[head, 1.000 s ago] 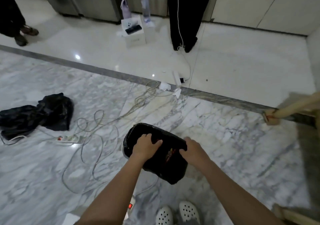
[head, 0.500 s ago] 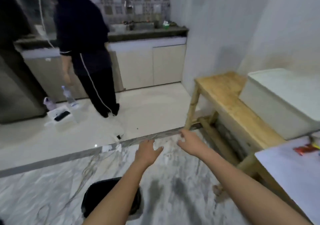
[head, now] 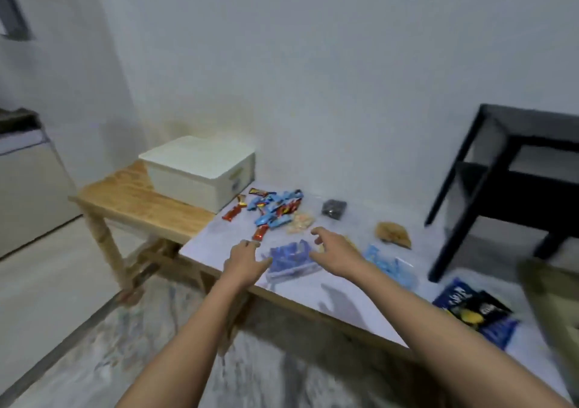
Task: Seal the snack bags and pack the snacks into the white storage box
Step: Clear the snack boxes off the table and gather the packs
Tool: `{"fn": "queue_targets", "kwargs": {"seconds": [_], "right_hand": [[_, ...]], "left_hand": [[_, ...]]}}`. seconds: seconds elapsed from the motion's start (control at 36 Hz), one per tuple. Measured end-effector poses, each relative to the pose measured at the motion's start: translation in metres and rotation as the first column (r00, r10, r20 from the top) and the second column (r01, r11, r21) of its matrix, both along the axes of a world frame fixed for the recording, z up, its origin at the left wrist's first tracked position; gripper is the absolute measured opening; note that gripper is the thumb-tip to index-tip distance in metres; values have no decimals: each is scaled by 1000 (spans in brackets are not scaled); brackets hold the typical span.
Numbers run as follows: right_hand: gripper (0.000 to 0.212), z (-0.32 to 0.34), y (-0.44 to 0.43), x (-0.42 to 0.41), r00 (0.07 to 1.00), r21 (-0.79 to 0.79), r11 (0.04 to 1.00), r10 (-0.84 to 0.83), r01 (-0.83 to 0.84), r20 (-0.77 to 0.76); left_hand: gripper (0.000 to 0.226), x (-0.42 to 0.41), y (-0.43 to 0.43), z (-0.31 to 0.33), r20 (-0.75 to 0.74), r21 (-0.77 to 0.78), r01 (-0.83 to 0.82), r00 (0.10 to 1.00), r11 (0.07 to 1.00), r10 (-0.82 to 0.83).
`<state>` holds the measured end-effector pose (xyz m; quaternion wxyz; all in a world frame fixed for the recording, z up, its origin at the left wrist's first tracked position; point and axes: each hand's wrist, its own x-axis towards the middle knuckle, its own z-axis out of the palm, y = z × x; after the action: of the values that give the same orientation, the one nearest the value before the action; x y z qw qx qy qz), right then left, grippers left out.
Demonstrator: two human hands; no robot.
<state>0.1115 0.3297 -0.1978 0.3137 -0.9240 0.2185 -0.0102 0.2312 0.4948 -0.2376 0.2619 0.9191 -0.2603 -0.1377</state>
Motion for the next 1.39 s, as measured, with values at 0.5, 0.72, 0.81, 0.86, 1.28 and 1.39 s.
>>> {"fn": "queue_targets", "kwargs": {"seconds": [0.5,0.72,0.81,0.86,1.28,1.39], "right_hand": [[42,-112,-241,-289,750,134,743,-661,655,0],[57,-211,-265,-308,801,-26,818,-569,575,-188],[62,-231,-260,-298,810,-181,821,-567,542,-150],[64,-239,-257,-293,822,-254,815,-559,520,-108],[72,-233,-276,-327,845,-339,827,-516,449,-138],[117,-234,-289,-316,885,-141,914,-404,380,-232]], "left_hand": [[67,-221,-314,-73,-119,-40,690,714,722,-689],[83,-240,-362,-142,-156,63,811,583,581,-797],[81,-236,-363,-159,-134,1,785,614,620,-777],[79,-231,-364,-163,-109,-68,732,670,678,-735],[81,-243,-361,-163,-73,-4,660,749,751,-658],[88,-243,-360,-164,-65,-7,649,759,761,-648]]}}
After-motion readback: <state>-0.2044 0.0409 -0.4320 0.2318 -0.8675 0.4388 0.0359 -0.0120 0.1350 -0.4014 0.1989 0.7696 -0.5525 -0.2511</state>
